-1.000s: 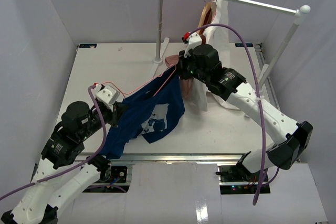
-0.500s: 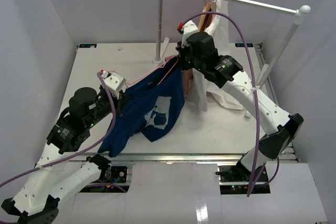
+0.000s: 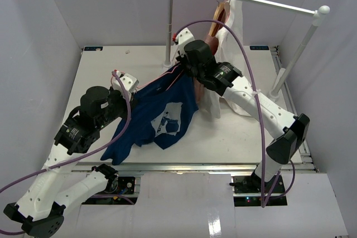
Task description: Place the t-shirt on the hanger
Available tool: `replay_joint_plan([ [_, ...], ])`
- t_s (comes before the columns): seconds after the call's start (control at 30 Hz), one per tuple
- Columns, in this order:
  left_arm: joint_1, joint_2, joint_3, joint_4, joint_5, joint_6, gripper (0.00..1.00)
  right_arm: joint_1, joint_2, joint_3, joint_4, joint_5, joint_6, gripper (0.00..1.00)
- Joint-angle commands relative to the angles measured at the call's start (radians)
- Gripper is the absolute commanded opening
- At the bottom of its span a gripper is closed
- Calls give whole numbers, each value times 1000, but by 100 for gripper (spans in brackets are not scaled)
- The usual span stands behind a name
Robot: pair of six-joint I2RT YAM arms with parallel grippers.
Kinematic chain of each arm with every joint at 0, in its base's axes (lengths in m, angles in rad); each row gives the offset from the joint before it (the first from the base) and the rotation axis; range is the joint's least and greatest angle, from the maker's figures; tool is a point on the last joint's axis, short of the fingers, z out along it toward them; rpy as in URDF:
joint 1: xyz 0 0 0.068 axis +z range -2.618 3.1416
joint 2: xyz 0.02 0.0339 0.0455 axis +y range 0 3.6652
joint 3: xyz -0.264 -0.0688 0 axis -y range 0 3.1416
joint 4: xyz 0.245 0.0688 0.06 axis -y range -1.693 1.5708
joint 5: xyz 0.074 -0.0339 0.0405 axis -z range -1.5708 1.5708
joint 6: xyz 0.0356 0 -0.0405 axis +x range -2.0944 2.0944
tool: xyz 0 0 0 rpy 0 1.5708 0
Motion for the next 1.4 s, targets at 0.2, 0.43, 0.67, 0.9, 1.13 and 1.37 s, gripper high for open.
replay_joint_plan([
  [0.2, 2, -5, 22, 76, 147, 4, 0, 96, 48, 95, 1, -15, -28, 8],
  [0.43, 2, -46, -83, 126, 264, -2, 0, 124, -69, -31, 26, -152, 37, 8],
  [0.67, 2, -45, -145, 156, 290, -14, 0, 165, -142, -78, 30, -358, 81, 8],
  [0.9, 2, -42, -155, 179, 367, -17, 0, 181, -236, -269, 108, -552, 168, 8],
  [1.13, 2, -55, -161, 187, 461, -22, 0, 187, -307, -320, 86, -656, 93, 34],
  [1.37, 1, -71, -158, 163, 544, -4, 0, 185, -366, -237, 82, -727, -18, 53],
])
